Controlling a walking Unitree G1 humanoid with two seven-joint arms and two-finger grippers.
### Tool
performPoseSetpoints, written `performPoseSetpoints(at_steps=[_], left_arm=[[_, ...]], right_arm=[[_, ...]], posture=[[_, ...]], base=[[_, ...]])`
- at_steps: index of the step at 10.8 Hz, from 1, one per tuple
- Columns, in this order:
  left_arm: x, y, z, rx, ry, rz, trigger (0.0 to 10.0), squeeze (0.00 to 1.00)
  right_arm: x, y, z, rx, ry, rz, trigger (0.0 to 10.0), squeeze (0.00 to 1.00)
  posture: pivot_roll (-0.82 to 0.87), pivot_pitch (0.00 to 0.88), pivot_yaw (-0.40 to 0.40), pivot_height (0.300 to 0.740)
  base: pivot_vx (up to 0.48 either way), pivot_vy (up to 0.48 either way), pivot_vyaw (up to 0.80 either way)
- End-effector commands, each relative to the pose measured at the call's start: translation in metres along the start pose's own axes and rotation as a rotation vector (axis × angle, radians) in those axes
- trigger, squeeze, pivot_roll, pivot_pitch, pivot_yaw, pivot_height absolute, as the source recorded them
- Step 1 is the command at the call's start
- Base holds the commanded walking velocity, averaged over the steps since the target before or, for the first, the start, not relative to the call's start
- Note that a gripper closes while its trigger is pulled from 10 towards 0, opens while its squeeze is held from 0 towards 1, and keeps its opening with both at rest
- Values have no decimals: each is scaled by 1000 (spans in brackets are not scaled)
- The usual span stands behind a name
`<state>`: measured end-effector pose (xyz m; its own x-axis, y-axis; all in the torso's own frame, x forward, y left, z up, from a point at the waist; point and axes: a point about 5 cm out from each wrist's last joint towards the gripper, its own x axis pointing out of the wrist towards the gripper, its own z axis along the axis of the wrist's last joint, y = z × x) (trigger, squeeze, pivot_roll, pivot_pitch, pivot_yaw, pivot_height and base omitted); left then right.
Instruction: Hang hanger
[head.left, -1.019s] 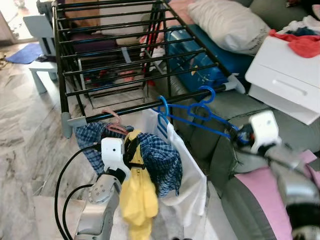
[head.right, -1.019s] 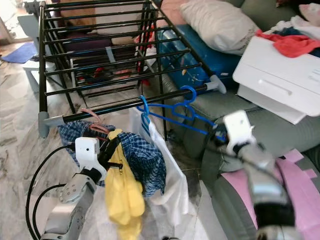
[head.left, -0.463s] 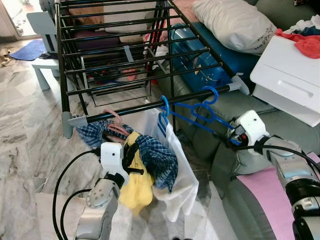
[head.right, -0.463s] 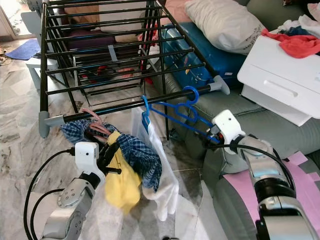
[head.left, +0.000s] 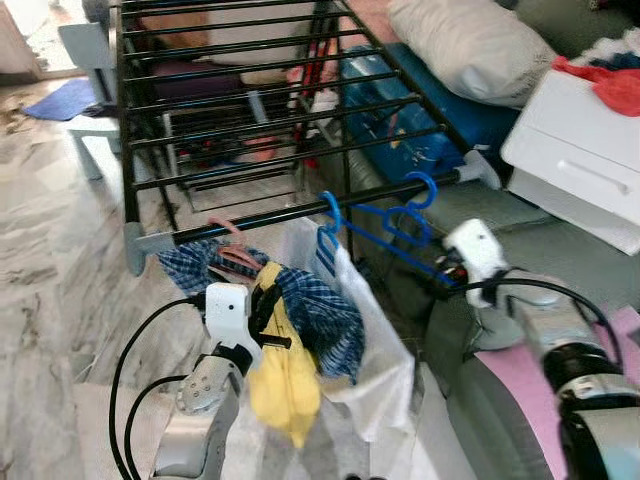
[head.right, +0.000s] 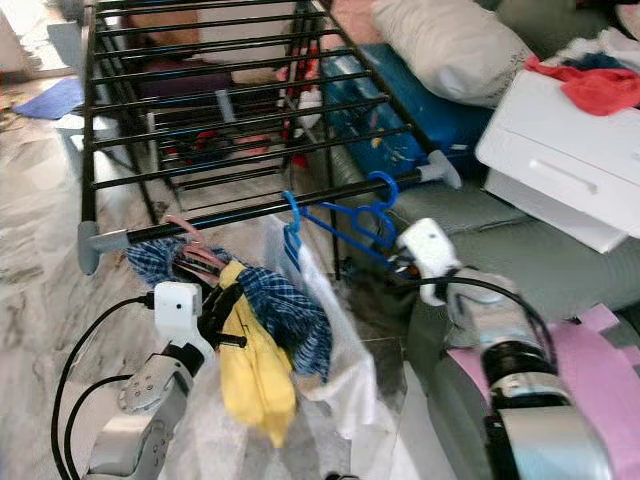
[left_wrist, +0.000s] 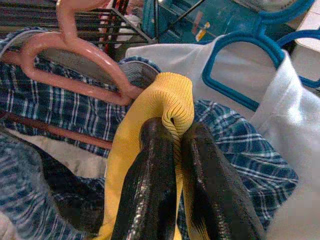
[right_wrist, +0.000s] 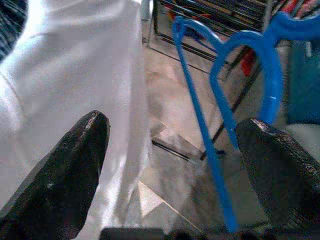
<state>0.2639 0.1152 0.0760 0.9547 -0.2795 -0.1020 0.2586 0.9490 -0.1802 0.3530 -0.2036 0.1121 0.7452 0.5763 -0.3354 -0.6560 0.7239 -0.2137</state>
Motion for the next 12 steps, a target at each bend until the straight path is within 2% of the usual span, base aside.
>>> performPoseSetpoints(at_steps=[1, 2, 5, 7, 8, 9, 11, 12], left_arm=[[2, -3, 7, 9, -23, -11, 10000, 0], [3, -6, 8, 5, -26, -19, 10000, 0], [4, -6, 7, 5, -19, -22, 10000, 0], [3, -7, 6, 7, -9, -24, 10000, 0], [3, -8, 6, 3, -9, -26, 10000, 0], [3, -8, 6, 3, -7, -28, 10000, 0], [4, -7, 6, 15, 3, -41, 10000, 0], [3, -5, 6, 20, 7, -35, 10000, 0]], right_arm=[[0, 0, 1, -7, 5, 29, 10000, 0], [0, -2, -2, -37, 34, -15, 10000, 0], [-2, -17, 16, 106, -49, -57, 10000, 0], [-7, -25, 21, 73, -66, -143, 10000, 0], [-10, -25, 23, -5, -83, -192, 10000, 0], [-14, -28, 23, -29, -90, -204, 10000, 0], [-25, -42, 12, -45, 24, -221, 10000, 0], [-31, -45, 0, -5, 100, -231, 10000, 0]], posture=[[-34, 78, -19, 740], [-34, 78, -19, 740], [-42, 85, -20, 740], [-41, 87, -27, 740], [-45, 92, -25, 740], [-48, 96, -20, 740], [-45, 110, -17, 740], [-39, 112, -21, 740]], base=[[0, 0, 0], [0, 0, 0], [0, 0, 0], [0, 0, 0], [0, 0, 0], [0, 0, 0], [0, 0, 0], [0, 0, 0]])
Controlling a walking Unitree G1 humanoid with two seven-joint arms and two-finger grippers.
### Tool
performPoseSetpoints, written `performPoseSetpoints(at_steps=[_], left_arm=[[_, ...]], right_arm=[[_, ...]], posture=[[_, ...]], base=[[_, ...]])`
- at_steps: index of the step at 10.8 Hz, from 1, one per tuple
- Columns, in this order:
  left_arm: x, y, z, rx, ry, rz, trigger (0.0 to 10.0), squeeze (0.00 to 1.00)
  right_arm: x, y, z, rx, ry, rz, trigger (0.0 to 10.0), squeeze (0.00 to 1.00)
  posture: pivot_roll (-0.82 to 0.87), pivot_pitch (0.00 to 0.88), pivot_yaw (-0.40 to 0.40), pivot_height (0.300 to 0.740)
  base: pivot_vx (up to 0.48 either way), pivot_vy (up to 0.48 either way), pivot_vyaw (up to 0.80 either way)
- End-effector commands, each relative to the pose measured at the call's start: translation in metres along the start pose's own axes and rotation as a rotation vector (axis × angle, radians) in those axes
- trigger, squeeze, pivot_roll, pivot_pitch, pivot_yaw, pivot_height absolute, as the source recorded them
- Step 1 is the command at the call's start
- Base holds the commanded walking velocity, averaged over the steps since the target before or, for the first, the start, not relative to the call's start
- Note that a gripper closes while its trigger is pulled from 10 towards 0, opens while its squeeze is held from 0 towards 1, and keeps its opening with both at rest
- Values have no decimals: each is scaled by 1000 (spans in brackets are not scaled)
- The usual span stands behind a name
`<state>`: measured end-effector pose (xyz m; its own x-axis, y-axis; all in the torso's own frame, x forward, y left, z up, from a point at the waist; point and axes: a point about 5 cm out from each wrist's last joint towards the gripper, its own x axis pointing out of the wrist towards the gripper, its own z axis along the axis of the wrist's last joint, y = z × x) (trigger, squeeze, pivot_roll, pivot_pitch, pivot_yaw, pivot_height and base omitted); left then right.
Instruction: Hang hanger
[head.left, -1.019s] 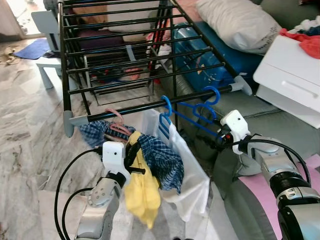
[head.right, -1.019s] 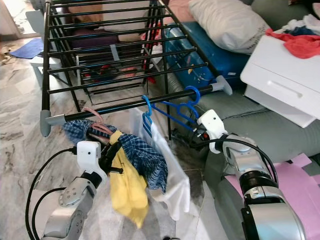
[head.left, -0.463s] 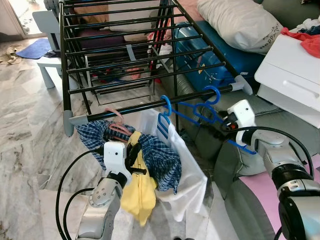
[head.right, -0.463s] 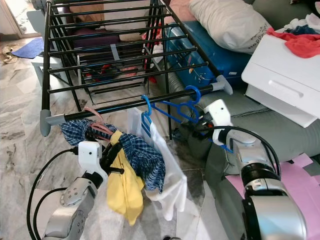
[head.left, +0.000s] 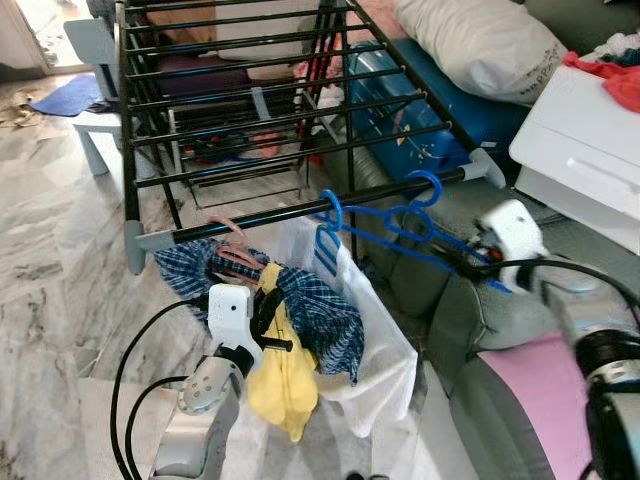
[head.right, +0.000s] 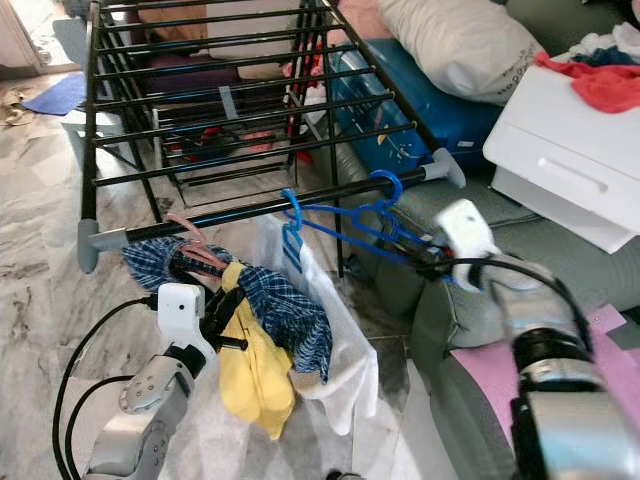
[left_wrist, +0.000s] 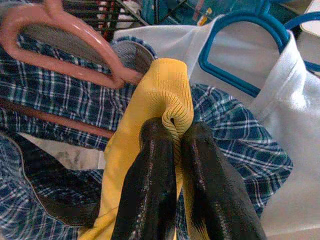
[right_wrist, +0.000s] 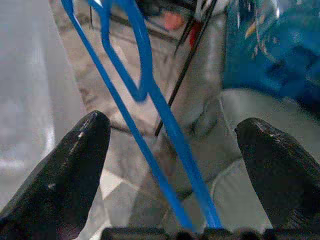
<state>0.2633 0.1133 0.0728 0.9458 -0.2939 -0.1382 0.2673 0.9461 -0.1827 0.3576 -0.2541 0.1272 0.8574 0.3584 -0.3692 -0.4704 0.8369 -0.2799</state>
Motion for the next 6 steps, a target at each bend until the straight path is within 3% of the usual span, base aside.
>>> performPoseSetpoints(at_steps=[1, 6], left_arm=[[1, -2, 9, 22, -31, -16, 10000, 0], [3, -1, 11, 29, -29, -20, 10000, 0]], right_arm=[[1, 0, -1, 39, 20, 18, 10000, 0], [9, 29, 2, 90, -41, 264, 10000, 0]], posture=[[-22, 109, -29, 740], [-36, 110, -19, 740]], base=[[0, 0, 0], [0, 0, 0]])
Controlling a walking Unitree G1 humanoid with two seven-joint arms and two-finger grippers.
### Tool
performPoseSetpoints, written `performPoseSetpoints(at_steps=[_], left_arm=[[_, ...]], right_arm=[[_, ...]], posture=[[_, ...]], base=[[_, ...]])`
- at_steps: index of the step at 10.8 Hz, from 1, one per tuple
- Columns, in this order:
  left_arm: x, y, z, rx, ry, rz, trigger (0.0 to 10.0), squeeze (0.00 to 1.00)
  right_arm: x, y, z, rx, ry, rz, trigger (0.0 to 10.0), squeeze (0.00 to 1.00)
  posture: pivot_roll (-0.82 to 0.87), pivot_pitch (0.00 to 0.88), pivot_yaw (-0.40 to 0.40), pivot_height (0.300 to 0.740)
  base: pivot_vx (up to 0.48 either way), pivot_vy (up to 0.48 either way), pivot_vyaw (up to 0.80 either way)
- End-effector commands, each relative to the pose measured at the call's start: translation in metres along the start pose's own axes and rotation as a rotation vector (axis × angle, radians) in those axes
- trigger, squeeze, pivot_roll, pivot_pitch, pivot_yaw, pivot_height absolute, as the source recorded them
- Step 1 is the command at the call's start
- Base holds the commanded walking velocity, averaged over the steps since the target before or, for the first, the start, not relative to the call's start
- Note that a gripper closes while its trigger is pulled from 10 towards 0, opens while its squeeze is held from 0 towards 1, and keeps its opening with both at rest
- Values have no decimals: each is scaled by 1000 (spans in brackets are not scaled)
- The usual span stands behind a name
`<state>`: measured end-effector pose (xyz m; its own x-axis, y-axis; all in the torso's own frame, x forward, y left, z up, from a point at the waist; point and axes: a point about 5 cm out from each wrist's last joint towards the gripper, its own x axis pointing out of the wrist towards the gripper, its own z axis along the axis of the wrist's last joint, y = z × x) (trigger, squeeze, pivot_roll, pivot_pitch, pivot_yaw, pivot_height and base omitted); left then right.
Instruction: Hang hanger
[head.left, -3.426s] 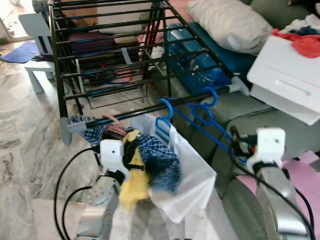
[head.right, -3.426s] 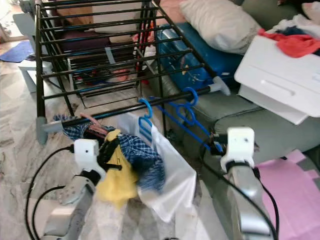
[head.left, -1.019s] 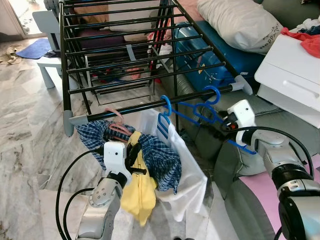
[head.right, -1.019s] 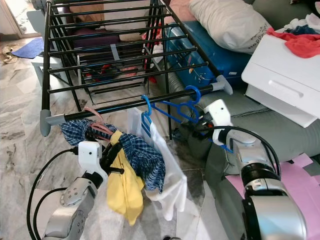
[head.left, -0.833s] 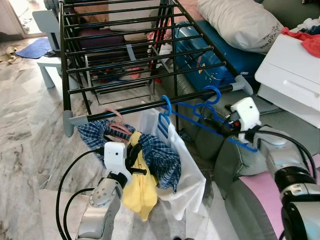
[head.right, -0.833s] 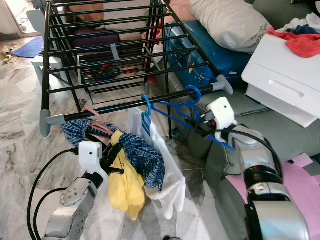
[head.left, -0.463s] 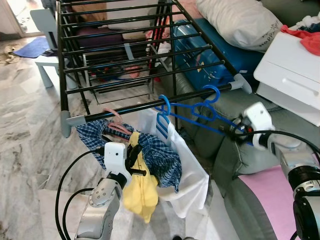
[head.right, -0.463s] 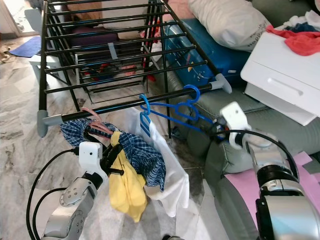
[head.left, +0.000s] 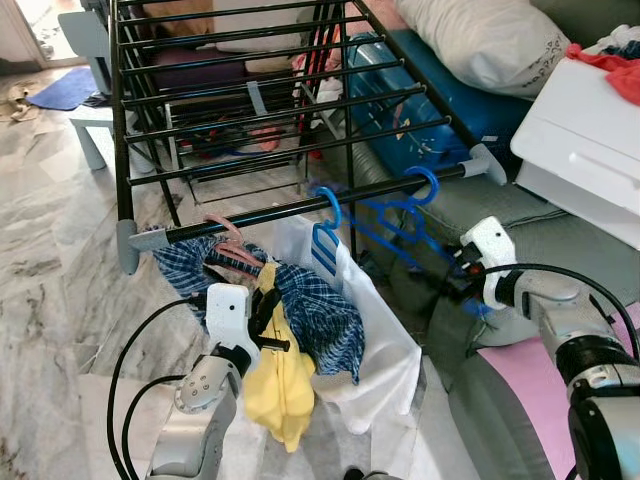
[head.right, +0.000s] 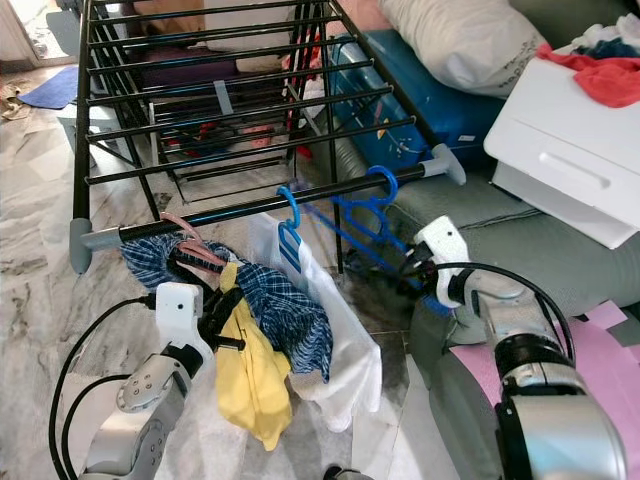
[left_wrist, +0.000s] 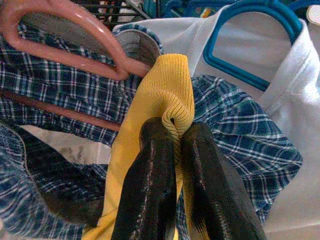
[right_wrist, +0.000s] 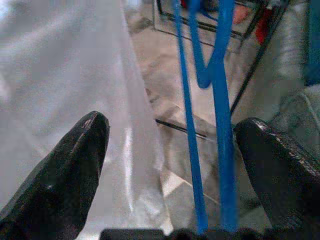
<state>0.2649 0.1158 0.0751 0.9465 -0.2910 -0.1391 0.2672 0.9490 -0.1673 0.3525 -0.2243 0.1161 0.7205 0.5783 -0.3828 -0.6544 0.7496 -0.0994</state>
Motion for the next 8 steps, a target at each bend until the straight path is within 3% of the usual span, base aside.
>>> performPoseSetpoints(at_steps=[1, 3, 8], left_arm=[[4, -4, 8, 12, -28, -25, 10000, 0], [5, -6, 7, 9, -25, -29, 10000, 0], [7, -8, 7, 11, -24, -30, 10000, 0]], right_arm=[[-3, -2, 3, -27, -6, 8, 10000, 0], [-6, -16, -1, -92, 91, -190, 10000, 0], [1, -19, -1, -119, 165, -329, 10000, 0]], posture=[[-38, 109, -20, 740], [-41, 103, -23, 740], [-35, 96, -26, 740]], base=[[0, 0, 0], [0, 0, 0], [0, 0, 0]])
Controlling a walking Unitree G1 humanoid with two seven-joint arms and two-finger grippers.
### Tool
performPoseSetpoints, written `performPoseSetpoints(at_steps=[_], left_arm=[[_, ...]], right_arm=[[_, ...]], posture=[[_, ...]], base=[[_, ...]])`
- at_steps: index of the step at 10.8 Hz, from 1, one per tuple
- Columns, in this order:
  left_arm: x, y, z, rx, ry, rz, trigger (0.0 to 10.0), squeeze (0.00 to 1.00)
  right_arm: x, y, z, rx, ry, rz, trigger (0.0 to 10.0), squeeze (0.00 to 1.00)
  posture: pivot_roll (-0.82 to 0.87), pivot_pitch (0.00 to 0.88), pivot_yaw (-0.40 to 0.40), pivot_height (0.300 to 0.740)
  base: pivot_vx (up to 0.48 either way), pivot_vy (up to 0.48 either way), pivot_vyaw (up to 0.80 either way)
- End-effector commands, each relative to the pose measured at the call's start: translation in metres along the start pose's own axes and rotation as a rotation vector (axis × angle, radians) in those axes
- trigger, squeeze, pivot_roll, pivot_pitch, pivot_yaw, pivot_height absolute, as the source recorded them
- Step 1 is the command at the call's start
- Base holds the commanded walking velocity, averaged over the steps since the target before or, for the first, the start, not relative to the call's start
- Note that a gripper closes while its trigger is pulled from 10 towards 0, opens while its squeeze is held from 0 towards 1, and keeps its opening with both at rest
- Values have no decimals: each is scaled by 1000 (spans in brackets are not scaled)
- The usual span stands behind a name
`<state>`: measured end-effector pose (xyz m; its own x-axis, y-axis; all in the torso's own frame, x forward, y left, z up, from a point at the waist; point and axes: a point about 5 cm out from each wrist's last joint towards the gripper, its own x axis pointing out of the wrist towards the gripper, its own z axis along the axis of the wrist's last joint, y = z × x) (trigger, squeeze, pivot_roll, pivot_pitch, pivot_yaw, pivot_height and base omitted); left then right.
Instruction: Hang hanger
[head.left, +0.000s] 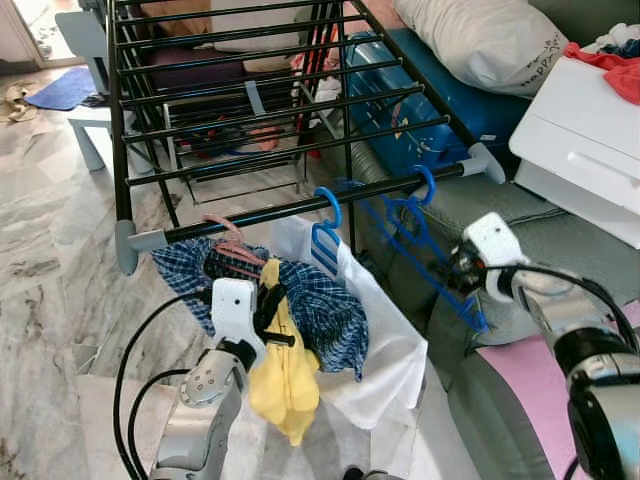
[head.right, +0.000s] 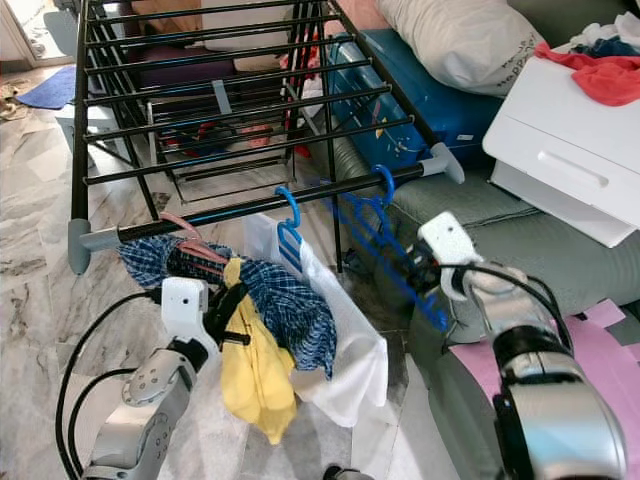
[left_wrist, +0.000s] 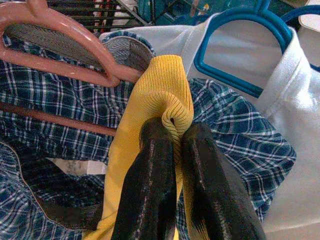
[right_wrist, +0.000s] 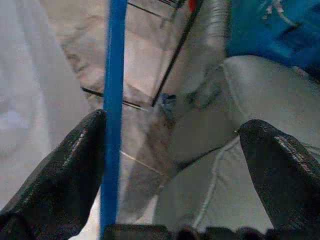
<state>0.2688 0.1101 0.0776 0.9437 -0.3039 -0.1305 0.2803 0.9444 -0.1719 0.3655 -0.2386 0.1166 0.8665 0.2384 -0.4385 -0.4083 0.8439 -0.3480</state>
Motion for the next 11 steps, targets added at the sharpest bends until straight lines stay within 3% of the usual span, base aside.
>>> performPoseSetpoints(at_steps=[1, 3, 4, 8, 11], left_arm=[[3, -4, 4, 11, -15, -19, 10000, 0], [4, -5, 3, 14, -10, -25, 10000, 0], [5, -5, 3, 16, -4, -29, 10000, 0], [4, -5, 1, 17, 2, -25, 10000, 0], [5, -6, 1, 21, 7, -33, 10000, 0]], right_arm=[[1, -4, 4, 10, -1, -50, 10000, 0], [3, -5, 13, 57, -42, -61, 10000, 0], [6, 4, 23, 78, -103, 37, 0, 0], [5, 16, 16, 18, -89, 216, 0, 0], [4, 11, 10, 34, -60, 163, 39, 0]], posture=[[-36, 94, -26, 740], [-34, 87, -24, 740], [-33, 85, -25, 740], [-25, 82, -32, 740], [-27, 81, -28, 740]], base=[[0, 0, 0], [0, 0, 0], [0, 0, 0], [0, 0, 0], [0, 0, 0]])
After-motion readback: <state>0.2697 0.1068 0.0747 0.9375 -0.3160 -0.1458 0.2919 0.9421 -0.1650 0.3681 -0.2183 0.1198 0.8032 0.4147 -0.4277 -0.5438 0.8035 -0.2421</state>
